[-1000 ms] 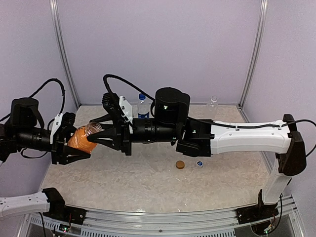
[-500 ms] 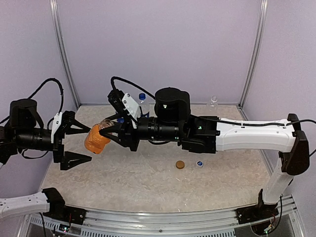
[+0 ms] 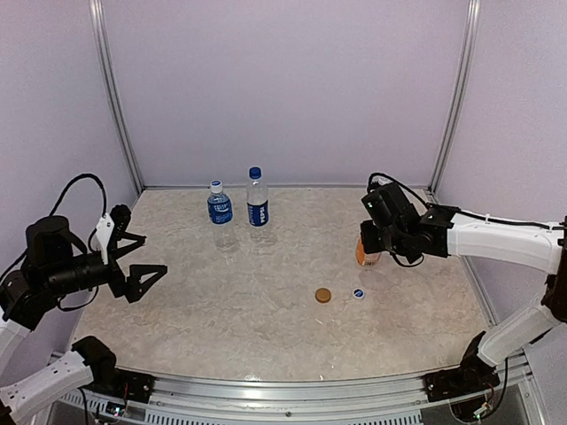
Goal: Unscrew the bottle caps
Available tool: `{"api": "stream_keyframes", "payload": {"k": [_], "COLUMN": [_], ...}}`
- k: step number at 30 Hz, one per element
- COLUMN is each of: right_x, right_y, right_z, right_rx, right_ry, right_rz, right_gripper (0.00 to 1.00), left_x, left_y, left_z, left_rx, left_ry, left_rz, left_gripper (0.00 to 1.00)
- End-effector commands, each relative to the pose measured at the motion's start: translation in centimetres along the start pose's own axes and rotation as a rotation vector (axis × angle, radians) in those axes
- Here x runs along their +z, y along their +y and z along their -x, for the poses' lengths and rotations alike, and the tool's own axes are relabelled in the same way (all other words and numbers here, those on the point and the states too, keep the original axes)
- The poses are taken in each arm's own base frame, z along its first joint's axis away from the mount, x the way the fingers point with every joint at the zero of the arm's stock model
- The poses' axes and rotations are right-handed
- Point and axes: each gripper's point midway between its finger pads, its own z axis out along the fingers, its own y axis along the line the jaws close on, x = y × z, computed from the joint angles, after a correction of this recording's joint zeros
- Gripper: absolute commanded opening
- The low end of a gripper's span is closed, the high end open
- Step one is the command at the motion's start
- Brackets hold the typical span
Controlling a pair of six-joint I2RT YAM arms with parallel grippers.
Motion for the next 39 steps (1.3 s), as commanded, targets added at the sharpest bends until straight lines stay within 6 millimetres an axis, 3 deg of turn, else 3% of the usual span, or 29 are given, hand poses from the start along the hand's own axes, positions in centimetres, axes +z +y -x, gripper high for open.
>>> {"api": "stream_keyframes", "payload": {"k": [1,4,11,19,24,26,27,28,31,36,39], "right_x": [0.6,2.0,5.8,9.4,10.2,9.9,9.7,9.3,8.2,6.2,4.6], "right_y": [-7.6,-9.8,-12.0,-10.4,-10.4,-10.3,-10.3,-10.3,-10.2,-8.3,-4.1], "right_z": [-1.4,-1.6,-2.0,-3.2,-4.3,-4.2,-4.1,-3.7,-1.7,3.7,8.9], "right_rx": [0.048,0.043,0.097,0.078,0.059,0.069,0.074,0.081,0.097,0.073,0.011], "right_ry": [0.021,0.021,0.006,0.077,0.130,0.140,0.140,0.132,0.098,0.044,-0.044], "right_rz": [-0.236,-0.267,-0.224,-0.167,-0.179,-0.176,-0.173,-0.171,-0.153,-0.107,-0.013], "right_gripper": [0.00,0.00,0.00,0.00,0.01,0.26,0.44,0.54,0.97,0.99,0.99], "left_x": [-0.2,-0.5,-1.7,-2.5,-3.2,-4.0,-4.2,-4.4,-4.3,-4.8,-5.3], "left_y": [2.9,3.7,5.6,5.9,6.4,6.7,6.7,6.6,6.3,7.5,8.4], "left_z": [-0.4,-1.3,-1.5,-1.4,-0.7,0.2,0.5,0.7,0.6,-0.2,-0.8], "left_rx": [-0.155,-0.187,-0.241,-0.242,-0.228,-0.212,-0.205,-0.201,-0.215,-0.347,-0.412], "left_ry": [-0.065,-0.084,-0.138,-0.153,-0.163,-0.182,-0.188,-0.194,-0.194,-0.212,-0.228], "left_rz": [0.139,0.177,0.272,0.298,0.337,0.363,0.368,0.368,0.352,0.418,0.475], "left_gripper": [0.99,0.99,0.99,0.99,0.99,0.99,0.99,0.99,0.99,0.99,0.99]}}
